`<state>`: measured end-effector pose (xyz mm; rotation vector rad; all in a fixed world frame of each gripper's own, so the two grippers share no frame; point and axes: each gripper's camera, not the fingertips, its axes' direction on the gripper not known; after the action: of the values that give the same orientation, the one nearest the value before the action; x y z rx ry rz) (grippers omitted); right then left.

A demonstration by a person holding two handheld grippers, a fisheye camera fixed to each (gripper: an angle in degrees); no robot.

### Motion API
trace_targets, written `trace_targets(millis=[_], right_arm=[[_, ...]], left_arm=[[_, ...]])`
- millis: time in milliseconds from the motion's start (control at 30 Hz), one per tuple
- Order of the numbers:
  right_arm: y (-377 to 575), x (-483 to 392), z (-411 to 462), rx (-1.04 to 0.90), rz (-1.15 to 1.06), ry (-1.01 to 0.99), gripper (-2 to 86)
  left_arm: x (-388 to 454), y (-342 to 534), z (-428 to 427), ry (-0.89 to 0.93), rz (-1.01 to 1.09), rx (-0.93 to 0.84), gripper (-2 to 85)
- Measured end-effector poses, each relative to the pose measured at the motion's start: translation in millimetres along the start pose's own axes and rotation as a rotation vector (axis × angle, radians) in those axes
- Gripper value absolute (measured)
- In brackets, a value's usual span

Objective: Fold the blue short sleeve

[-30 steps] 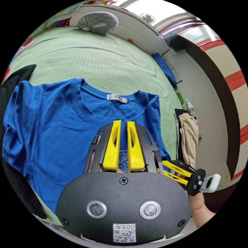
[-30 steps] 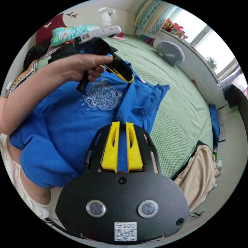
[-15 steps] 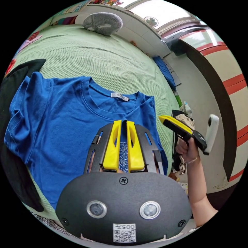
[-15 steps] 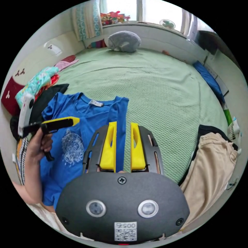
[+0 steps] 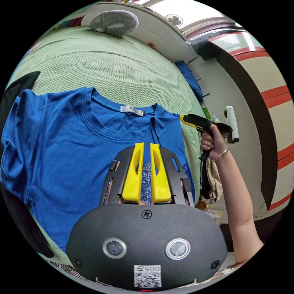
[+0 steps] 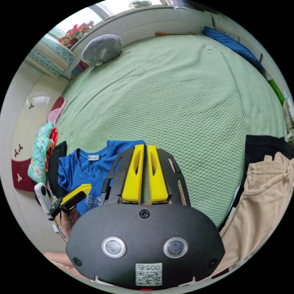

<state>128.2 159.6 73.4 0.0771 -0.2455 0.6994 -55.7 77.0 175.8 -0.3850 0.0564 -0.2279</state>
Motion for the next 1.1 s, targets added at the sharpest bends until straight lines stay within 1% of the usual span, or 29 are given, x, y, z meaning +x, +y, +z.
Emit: trace_targets(millis=[133,233,267,333,367,433,467,533,567,633,700,767,833,900,933,1000,1100], right_arm=[[18,-21,-14,0.079,-0.094,0.103,6.0],[37,-39,-27,0.093,-0.168,0.079,7.3],[47,-48,-31,0.095,-0.204,0.041,7.5],[62,-62,-30,0.07,-0.265,-0.013,7.6],[71,-72,-24,0.02,-0.3,-0.013,7.6],[83,-83,-5,-0.063,-0.328,0.043,7.9],[87,-87,10,-0.134,-0.352,0.111,8.2],[89,-94,13,-0.131,-0.403,0.154,8.7],[82,-99,10,-0.151,-0.369,0.168,8.9],[74,-116,-6,-0.1,-0.379,0.154,9.4],[66,-154,-29,0.024,-0.453,0.103,9.5],[55,-188,-34,0.041,-0.491,0.053,9.6],[42,-226,-30,0.037,-0.54,-0.005,9.9],[24,-282,-13,0.01,-0.612,-0.013,10.6],[19,-296,-7,0.0,-0.626,-0.014,10.8],[-3,-348,21,-0.076,-0.659,-0.046,10.9],[-27,-401,57,-0.174,-0.667,-0.061,11.0]], left_arm=[[0,6,-16,0.004,0.004,0.01,5.1],[1,14,-29,-0.012,0.006,0.003,5.1],[1,17,-36,-0.016,0.005,0.007,5.1],[2,24,-49,-0.029,0.008,0.023,5.1],[4,29,-60,-0.042,0.013,0.041,5.2],[6,40,-81,-0.064,0.025,0.1,5.5],[7,48,-97,-0.077,0.041,0.142,5.9],[6,58,-122,-0.121,0.052,0.178,6.7],[2,65,-141,-0.162,0.048,0.198,6.9],[-8,77,-171,-0.208,0.021,0.247,7.6],[-28,95,-213,-0.3,-0.056,0.316,8.3],[-47,106,-240,-0.36,-0.112,0.356,8.9],[-69,115,-260,-0.376,-0.176,0.365,9.3],[-97,123,-273,-0.357,-0.242,0.351,9.9],[-103,124,-274,-0.348,-0.252,0.34,10.0],[-118,123,-275,-0.318,-0.262,0.279,10.4],[-121,122,-282,-0.358,-0.242,0.253,10.6]])
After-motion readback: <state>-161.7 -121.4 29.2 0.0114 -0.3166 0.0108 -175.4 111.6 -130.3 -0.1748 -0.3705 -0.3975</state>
